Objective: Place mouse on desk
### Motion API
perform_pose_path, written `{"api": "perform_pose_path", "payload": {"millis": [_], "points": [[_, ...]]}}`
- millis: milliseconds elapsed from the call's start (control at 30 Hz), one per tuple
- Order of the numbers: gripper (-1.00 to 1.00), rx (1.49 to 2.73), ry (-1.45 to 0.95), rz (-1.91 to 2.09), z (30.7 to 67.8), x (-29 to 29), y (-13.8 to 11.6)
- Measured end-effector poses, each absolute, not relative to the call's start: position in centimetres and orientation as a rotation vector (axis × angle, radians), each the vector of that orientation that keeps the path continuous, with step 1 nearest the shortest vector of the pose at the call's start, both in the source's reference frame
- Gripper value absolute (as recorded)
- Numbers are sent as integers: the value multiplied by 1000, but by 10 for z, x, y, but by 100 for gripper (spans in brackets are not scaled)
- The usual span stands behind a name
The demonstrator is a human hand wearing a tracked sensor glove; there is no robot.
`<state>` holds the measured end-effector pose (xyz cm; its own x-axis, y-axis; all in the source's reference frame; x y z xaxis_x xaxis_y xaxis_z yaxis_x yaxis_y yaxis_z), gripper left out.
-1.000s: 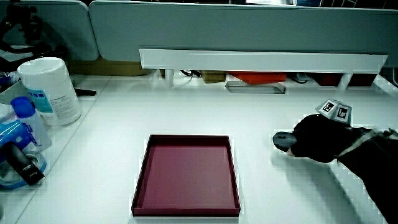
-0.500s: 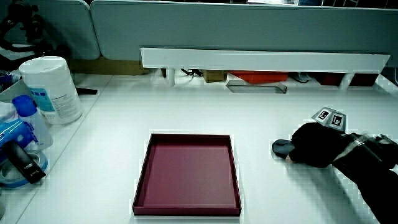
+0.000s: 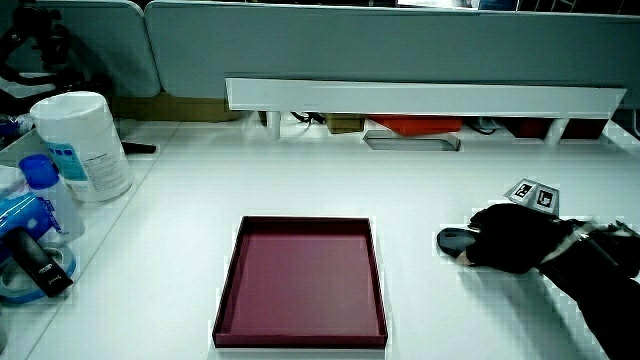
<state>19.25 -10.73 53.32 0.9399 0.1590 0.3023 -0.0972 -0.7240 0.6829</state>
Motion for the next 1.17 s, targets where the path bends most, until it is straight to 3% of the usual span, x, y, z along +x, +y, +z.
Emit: {"api": "perform_pose_path", "payload": {"millis": [133, 333, 367, 400, 467, 500, 533, 567, 600, 733, 967, 1033, 1167], "points": [[-54, 2329, 19, 430, 521, 195, -104], [-100, 2382, -142, 408, 466, 172, -88], [-100, 2371, -168, 407, 459, 168, -84], [-100, 2437, -180, 346, 461, 168, -81], [-100, 2491, -318, 347, 424, 148, -67], [-100, 2460, -313, 364, 432, 147, -62], [-100, 2512, -410, 342, 403, 131, -53], [-100, 2466, -485, 429, 376, 116, -46], [-100, 2427, -471, 450, 390, 115, -40], [-100, 2379, -615, 380, 388, 95, -17], [-100, 2180, -825, 533, 359, 71, 19], [-100, 2194, -902, 507, 348, 65, 28], [-100, 2106, -975, 519, 335, 56, 43]]}}
